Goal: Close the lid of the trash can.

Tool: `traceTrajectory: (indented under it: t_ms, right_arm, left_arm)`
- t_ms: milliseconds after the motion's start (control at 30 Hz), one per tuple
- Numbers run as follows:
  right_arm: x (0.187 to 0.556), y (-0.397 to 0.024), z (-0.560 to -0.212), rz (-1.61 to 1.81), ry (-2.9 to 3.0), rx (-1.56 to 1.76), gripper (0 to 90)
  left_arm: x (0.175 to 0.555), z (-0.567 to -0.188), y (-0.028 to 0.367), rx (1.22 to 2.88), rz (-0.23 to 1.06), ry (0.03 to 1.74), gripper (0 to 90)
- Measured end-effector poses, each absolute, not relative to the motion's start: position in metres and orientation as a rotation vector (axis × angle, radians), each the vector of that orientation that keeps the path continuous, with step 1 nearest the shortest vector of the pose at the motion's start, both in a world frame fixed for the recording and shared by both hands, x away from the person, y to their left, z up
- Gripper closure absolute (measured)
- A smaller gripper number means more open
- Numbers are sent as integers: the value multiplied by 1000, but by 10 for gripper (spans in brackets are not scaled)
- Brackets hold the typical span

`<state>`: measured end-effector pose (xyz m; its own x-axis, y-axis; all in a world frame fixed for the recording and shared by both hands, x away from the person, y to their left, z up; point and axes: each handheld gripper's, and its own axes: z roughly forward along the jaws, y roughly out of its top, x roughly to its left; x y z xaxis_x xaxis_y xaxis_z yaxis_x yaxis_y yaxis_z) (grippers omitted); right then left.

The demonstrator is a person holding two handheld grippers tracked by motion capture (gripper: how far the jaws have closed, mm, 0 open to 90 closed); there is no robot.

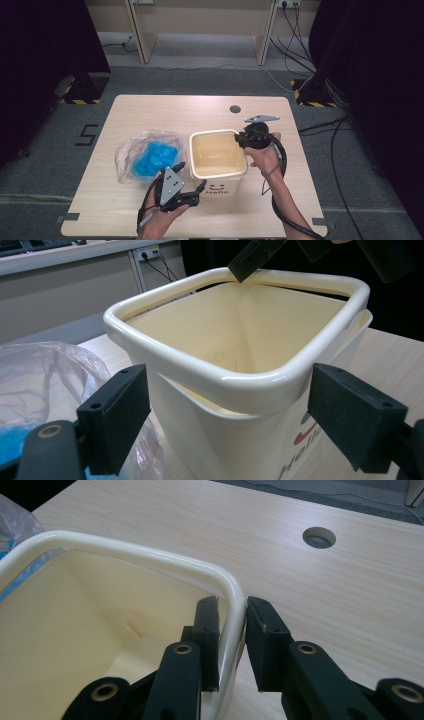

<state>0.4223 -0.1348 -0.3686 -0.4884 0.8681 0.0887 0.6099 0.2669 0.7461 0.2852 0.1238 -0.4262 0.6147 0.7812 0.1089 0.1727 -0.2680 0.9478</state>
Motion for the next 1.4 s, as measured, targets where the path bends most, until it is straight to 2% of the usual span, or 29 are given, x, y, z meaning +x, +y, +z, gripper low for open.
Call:
traceTrajectory:
  t_ms: [867,1400]
  right_arm:
    - [414,-134,-375,989,2212,1295,743]
    - [409,-138,-381,1018,2231,1288,701]
  left_arm:
    - [287,-431,124,1791,664,794,199]
    - [285,-432,123,1792,637,781,205]
